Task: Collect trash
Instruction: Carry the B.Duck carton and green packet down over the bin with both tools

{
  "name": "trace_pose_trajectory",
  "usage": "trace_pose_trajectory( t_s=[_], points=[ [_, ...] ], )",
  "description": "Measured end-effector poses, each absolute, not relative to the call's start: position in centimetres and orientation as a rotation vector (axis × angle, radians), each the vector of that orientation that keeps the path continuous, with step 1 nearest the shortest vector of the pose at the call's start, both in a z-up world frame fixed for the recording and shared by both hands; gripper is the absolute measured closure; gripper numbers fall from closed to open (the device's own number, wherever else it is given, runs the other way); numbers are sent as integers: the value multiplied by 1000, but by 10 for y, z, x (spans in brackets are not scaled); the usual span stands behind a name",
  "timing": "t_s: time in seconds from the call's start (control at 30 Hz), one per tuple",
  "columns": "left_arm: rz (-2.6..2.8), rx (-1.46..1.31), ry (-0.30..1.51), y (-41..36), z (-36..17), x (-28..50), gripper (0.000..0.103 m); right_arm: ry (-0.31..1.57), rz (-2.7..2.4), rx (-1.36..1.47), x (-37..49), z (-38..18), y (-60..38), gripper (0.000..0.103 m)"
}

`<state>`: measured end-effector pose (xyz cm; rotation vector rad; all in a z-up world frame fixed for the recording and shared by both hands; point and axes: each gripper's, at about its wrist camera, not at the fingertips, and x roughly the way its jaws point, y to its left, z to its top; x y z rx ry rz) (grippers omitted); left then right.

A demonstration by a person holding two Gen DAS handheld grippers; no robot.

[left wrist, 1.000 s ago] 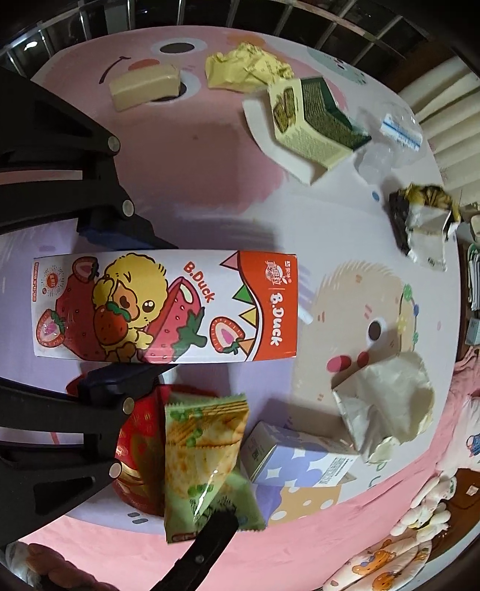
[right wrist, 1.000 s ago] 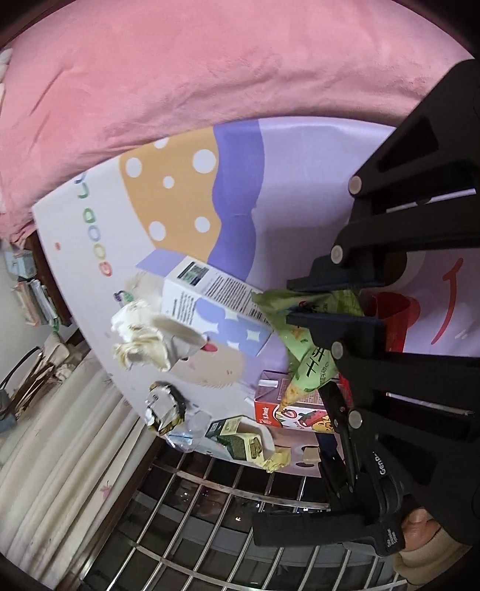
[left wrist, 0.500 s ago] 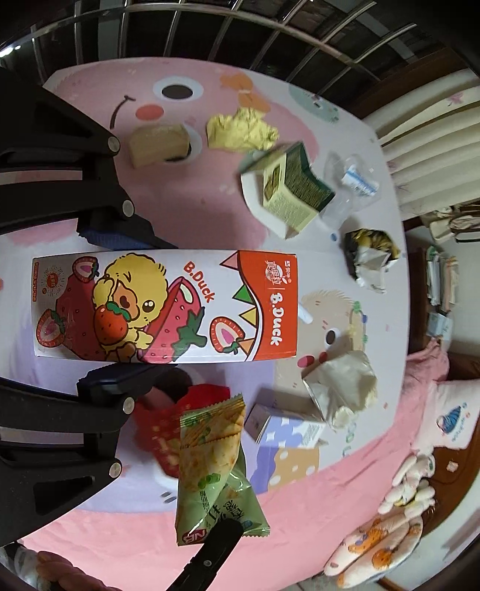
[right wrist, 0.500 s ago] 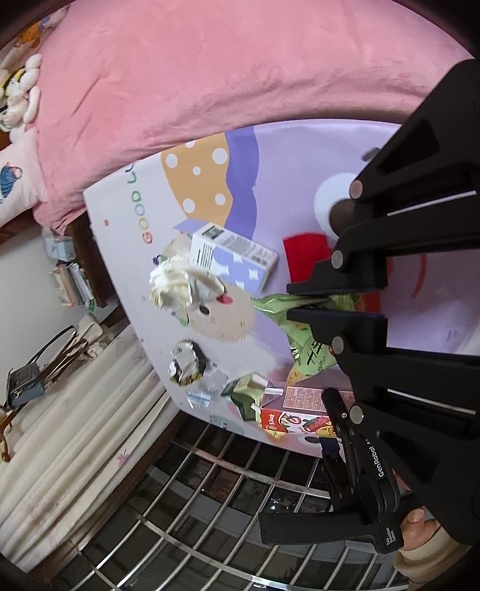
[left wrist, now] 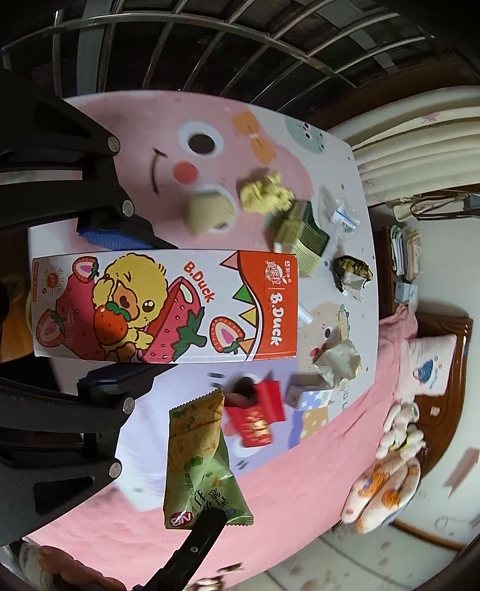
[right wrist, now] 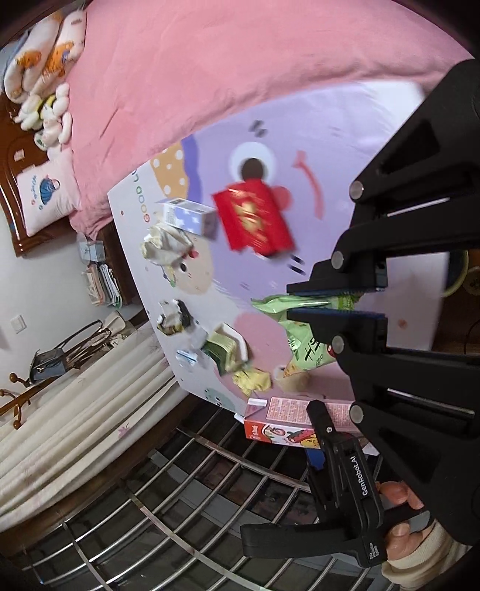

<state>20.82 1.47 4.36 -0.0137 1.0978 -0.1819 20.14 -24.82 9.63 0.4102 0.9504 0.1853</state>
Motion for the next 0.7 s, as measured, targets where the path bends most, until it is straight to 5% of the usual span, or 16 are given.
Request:
trace_pose_trajectory(
  t_s=[0.7],
  points=[
    [-418, 68, 1120, 86, -3, -7, 52, 1111, 49, 312, -9, 60, -113, 99]
  ],
)
